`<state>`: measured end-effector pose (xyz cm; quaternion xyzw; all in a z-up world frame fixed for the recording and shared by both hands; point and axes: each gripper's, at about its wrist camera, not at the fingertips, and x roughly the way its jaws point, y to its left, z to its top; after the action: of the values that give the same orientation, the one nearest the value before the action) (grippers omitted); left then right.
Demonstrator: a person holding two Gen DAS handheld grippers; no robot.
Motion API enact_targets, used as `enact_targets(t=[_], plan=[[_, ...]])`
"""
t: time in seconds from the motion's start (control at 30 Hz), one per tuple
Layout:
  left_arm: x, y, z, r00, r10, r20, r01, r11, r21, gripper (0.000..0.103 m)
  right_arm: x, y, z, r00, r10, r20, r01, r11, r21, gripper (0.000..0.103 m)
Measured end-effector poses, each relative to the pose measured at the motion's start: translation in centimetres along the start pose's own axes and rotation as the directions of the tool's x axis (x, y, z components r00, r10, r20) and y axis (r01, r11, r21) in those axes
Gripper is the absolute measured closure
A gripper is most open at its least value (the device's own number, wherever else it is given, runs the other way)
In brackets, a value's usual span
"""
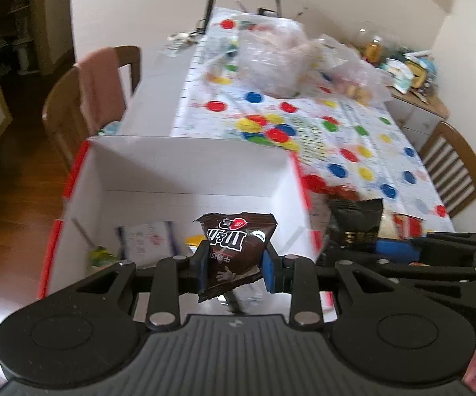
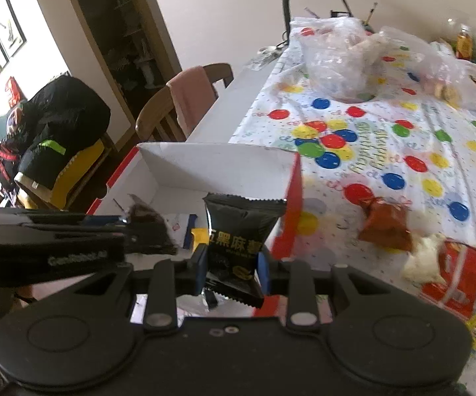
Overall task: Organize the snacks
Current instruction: 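Carry the black candy and M&M's bag with both tools over the box, then open both tools to drop the black candy and M&M's bag into the box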
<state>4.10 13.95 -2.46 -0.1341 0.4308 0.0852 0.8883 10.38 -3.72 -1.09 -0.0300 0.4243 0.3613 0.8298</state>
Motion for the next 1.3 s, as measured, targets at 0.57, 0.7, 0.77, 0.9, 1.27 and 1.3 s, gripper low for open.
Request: enact_targets(t=[0.57,0.7,0.77,0.9,1.27,1.3], plan=[[7.5,8.3,1.0,0.972,0.112,-0.208,-0.115,0.993,-0.004,0.073,10.5,1.9,4.0,0.989,-0.075,-0.125,0.066,0.995,-0.076,0.074],[9.0,8.5,0.6,0.962,0.086,-0.259,-0.087,0.996,0.007,0.073,12.6,2.4,4.8,0.985,-0.076,-0.155,0.061,0.993,-0.102,0.074],[9.6,8.4,0.6,0.958,0.085,-0.273,-0.084,0.996,0.015,0.073,13.5,2.6,5.1,0.983,-0.084,-0.163,0.066,0.991,-0.116,0.074],[10.7,8.5,0.6,0.951,0.077,-0.299,-0.076,0.997,0.017,0.073,15.4,2.7,5.4,0.976,-0.088,-0.199,0.066,0.991,-0.117,0.074],[13.2,8.4,0.2,0.928,0.080,-0.365,-0.070,0.997,0.039,0.073,18.0,3.1,5.5,0.963,-0.095,-0.251,0.063,0.989,-0.135,0.074],[13.3,8.4,0.3,0.926,0.080,-0.369,-0.070,0.997,0.041,0.073,18.2,3.1,5.5,0.963,-0.095,-0.253,0.063,0.989,-0.134,0.074]])
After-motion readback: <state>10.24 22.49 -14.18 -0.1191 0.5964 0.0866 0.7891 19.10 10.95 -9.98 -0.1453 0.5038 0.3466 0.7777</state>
